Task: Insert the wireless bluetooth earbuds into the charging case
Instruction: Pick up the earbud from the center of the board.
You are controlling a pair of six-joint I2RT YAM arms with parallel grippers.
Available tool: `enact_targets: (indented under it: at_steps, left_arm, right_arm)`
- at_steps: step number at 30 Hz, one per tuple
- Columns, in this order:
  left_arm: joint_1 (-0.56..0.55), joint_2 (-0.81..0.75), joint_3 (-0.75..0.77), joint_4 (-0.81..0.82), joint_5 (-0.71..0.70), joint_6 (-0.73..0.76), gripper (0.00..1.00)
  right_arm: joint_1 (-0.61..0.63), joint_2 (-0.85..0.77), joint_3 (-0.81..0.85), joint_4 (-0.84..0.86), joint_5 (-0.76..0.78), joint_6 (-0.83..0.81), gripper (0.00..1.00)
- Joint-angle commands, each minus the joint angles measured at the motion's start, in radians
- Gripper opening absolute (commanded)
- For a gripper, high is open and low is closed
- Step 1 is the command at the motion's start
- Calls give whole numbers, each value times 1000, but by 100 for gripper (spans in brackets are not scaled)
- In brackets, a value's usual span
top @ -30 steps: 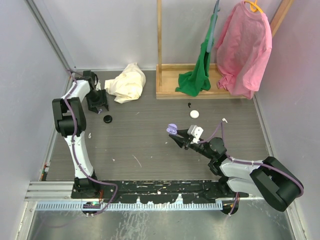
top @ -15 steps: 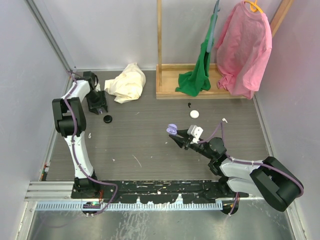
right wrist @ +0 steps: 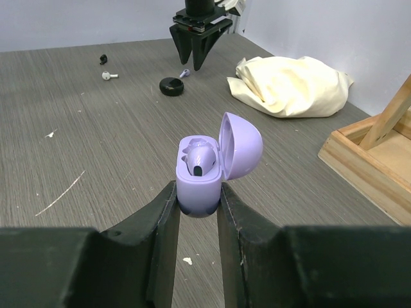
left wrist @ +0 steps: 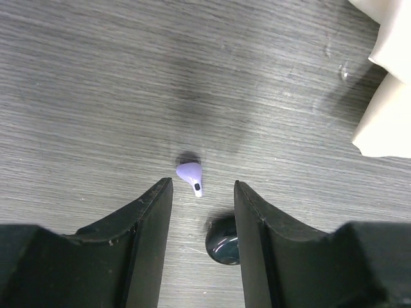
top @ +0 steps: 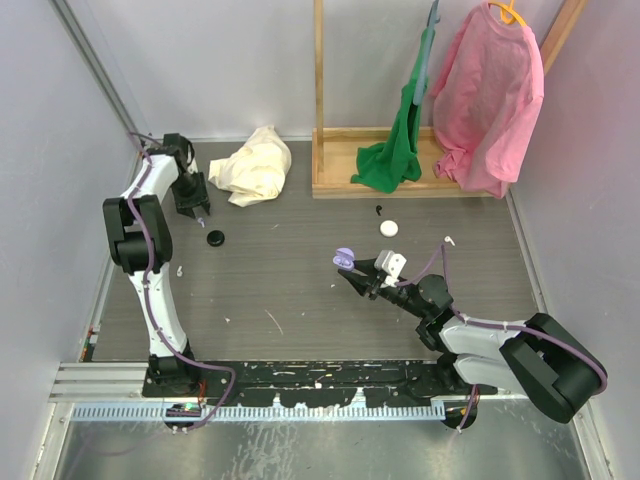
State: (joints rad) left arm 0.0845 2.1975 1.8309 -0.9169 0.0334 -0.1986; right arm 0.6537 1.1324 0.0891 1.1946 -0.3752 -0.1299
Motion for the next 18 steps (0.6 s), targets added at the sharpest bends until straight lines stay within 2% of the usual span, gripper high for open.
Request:
enact_targets:
  at_steps: [1,18]
  left_arm:
    - [2,12,48,-6,-28,-4,43]
    - [3,65,76,-27,-44,12,36]
  right_arm:
    - [6,3,31,49,2,-14,1]
    - [5,10,33,49,-2,-13,1]
